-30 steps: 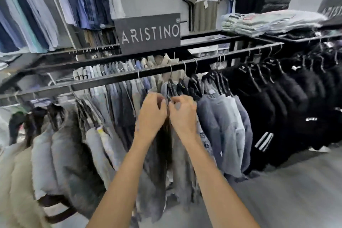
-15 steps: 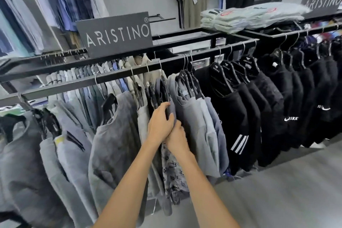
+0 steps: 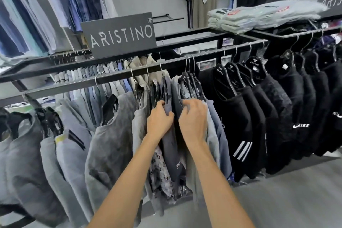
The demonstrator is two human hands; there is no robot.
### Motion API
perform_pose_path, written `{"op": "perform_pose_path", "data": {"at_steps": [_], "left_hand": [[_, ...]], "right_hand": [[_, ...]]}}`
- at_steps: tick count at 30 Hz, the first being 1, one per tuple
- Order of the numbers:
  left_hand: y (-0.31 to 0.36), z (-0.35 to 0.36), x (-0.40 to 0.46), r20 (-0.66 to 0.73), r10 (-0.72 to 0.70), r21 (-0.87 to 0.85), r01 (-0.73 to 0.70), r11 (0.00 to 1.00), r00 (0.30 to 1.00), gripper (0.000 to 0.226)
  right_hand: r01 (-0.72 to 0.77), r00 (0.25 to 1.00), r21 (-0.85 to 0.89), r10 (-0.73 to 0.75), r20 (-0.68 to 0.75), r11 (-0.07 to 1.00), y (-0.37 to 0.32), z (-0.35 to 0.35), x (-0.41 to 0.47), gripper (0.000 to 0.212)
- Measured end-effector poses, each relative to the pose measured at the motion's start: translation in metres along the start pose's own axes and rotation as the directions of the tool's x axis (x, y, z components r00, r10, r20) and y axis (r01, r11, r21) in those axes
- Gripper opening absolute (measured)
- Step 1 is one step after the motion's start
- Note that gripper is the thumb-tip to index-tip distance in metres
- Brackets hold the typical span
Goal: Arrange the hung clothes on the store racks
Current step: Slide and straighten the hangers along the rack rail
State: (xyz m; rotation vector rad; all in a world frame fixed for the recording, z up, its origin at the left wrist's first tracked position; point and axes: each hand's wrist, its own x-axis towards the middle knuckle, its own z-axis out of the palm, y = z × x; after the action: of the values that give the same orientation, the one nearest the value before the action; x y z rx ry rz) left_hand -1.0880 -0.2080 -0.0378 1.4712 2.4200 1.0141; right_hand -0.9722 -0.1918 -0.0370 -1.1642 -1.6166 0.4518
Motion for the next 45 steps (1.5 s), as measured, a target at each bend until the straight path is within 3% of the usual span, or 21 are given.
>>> {"op": "perform_pose_path", "data": {"at_steps": [2,5,8,11,14,16,22,25,27,29,33,45], "left_hand": [[0.005,0.003,-0.001,0.006,-0.003,0.008,0.003,1.0,1.0,0.056],[0.01,0.008,-0.004,-0.02,-0.004,0.0,0.004,1.0,1.0,0.052],[0.01,0.01,-0.005,-0.046,-0.005,-0.02,0.004,1.0,0.999,0.041],[0.01,0.009,-0.001,-0.018,-0.054,-0.079,0.052,0.995,0.998,0.039],[0.011,0.007,0.002,0.044,-0.081,-0.067,0.084,0.994,0.996,0.078],[0.009,0.008,0.005,0.07,-0.053,-0.012,0.054,0.998,0.996,0.095],[-0.016,-0.011,0.027,0.153,0.038,0.013,-0.041,0.999,0.988,0.072],[-0.027,-0.019,0.037,0.191,0.041,-0.013,-0.039,0.999,0.981,0.073],[-0.03,-0.017,0.039,0.186,0.055,-0.035,-0.049,0.998,0.981,0.071],[-0.032,-0.014,0.039,0.17,0.066,-0.042,-0.059,0.997,0.983,0.069],[-0.034,-0.013,0.039,0.164,0.053,-0.044,-0.047,0.998,0.985,0.068],[-0.028,-0.016,0.023,0.117,-0.023,-0.045,0.028,0.999,0.993,0.067]], "right_hand": [[-0.014,0.999,-0.073,0.012,-0.031,0.997,0.009,-0.004,0.012,0.035],[-0.122,0.989,-0.18,0.135,0.06,0.976,0.021,0.002,0.014,0.056],[-0.196,0.973,-0.212,0.217,0.08,0.957,0.019,0.012,0.012,0.059],[-0.29,0.936,-0.014,0.286,0.206,0.957,0.012,0.021,0.022,0.052],[-0.422,0.881,0.165,0.36,0.308,0.892,0.014,0.024,0.03,0.045],[-0.426,0.88,0.213,0.348,0.324,0.879,0.019,0.026,0.028,0.043],[-0.426,0.894,0.145,0.391,0.22,0.893,0.034,0.014,0.034,0.037],[-0.401,0.89,0.062,0.373,0.263,0.914,0.044,-0.004,0.039,0.055],[-0.412,0.861,0.035,0.376,0.344,0.911,0.043,-0.007,0.04,0.066],[-0.447,0.835,0.038,0.402,0.375,0.894,0.04,-0.005,0.038,0.058],[-0.426,0.862,-0.058,0.425,0.277,0.903,0.035,-0.002,0.038,0.05],[-0.406,0.867,-0.203,0.446,0.222,0.891,0.071,-0.021,0.055,0.054]]}}
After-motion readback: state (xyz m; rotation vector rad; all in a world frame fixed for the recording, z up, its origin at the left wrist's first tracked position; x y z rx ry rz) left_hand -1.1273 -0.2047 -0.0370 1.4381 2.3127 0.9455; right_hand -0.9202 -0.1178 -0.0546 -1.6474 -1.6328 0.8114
